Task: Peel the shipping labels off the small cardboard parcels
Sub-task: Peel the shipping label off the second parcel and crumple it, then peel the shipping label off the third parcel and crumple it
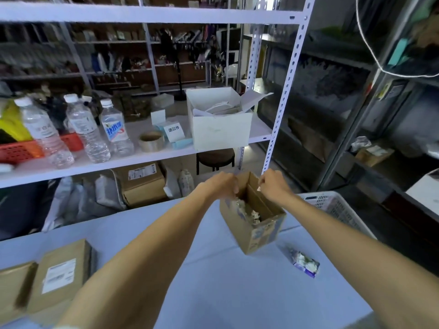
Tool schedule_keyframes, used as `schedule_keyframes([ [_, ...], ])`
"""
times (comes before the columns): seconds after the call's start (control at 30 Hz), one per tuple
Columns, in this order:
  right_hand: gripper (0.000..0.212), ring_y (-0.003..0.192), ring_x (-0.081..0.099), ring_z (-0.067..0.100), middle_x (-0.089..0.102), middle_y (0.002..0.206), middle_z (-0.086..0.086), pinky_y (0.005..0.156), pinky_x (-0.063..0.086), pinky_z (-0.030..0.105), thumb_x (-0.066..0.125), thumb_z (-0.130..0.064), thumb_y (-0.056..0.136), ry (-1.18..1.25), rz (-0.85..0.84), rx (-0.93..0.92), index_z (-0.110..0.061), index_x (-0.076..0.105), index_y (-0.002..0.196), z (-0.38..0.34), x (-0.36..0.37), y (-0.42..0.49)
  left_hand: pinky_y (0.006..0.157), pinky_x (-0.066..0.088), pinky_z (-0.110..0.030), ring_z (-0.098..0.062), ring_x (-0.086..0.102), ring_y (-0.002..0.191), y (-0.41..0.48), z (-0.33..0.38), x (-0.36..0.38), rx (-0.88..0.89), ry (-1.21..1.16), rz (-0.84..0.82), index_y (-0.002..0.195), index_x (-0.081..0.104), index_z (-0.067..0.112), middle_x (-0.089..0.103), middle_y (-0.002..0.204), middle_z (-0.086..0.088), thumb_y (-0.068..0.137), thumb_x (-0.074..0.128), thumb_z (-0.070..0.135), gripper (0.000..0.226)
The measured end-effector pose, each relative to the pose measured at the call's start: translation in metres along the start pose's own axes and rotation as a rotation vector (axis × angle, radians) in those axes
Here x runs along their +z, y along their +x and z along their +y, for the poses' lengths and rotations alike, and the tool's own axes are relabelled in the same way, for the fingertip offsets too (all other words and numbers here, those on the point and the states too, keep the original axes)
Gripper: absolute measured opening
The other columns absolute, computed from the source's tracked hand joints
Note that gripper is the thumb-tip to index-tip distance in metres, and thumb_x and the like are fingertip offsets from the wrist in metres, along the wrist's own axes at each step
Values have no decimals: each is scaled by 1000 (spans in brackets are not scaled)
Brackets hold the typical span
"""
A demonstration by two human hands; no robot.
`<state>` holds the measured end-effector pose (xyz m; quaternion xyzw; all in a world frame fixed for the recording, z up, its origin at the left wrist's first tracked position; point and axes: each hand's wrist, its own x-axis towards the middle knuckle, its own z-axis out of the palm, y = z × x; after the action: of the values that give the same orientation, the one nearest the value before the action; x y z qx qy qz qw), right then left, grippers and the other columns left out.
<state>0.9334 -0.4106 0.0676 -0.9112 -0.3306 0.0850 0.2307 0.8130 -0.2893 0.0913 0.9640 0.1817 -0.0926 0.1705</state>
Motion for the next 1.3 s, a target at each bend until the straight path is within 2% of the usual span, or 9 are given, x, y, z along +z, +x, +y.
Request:
schedule_keyframes([
  [0.1,22,103,58,38,57,111,20,91,52,43,46,-2,90,-36,-26,6,0,64,102,3,2,10,79,50,-31,-22,60,91,2,8,-2,-4,-62,-19,107,69,6,68,107,-12,89,61,19,24],
  [0.23,20,102,60,36,60,109,20,91,52,44,48,-8,92,-52,-49,-34,-3,65,100,1,2,18,68,45,-24,-19,57,85,2,3,-7,-38,-119,-48,109,70,7,63,87,-4,89,61,16,24],
  [0.53,23,84,64,36,66,91,18,74,56,43,47,-8,89,-111,-151,-138,0,68,86,-24,17,10,80,53,-33,-21,59,85,-10,-13,-3,-113,-122,-9,111,68,7,61,90,-6,88,59,12,25],
  [0.67,31,64,55,28,57,68,11,59,43,31,46,-11,90,-172,-212,-198,-8,54,60,-55,27,1,74,51,-29,-21,63,83,-26,-37,-4,-203,-161,13,110,68,7,68,96,-8,88,58,8,24],
  [0.77,23,75,60,28,58,74,11,60,41,28,49,0,86,-160,-292,-256,-6,59,66,-85,44,-3,74,50,-27,-18,60,81,-49,-60,-3,-270,-200,38,110,66,7,64,93,-7,89,58,8,23],
  [0.87,27,79,65,30,62,74,12,65,49,33,51,-2,80,-171,-323,-313,-13,46,56,-116,71,-15,89,51,-32,-18,60,85,-79,-88,5,-342,-218,12,112,65,7,65,102,-7,89,58,10,25],
  [1.0,8,96,64,34,65,101,15,70,47,35,54,-8,84,-188,-355,-384,-8,58,78,-169,98,-54,74,54,-30,-20,65,81,-135,-129,14,-416,-279,71,107,69,8,68,95,-9,86,59,9,24],
  [1.1,25,108,59,35,62,116,18,82,50,36,51,-8,88,-176,-360,-394,-2,62,109,-210,127,-82,80,55,-35,-26,68,88,-185,-164,31,-458,-270,69,105,70,8,71,98,-11,85,60,9,23],
  [1.3,30,106,60,36,63,115,19,89,53,45,50,-9,85,-185,-422,-404,1,62,111,-288,188,-151,73,45,-30,-27,60,93,-284,-240,60,-497,-208,20,109,68,1,66,105,-12,88,55,6,25],
])
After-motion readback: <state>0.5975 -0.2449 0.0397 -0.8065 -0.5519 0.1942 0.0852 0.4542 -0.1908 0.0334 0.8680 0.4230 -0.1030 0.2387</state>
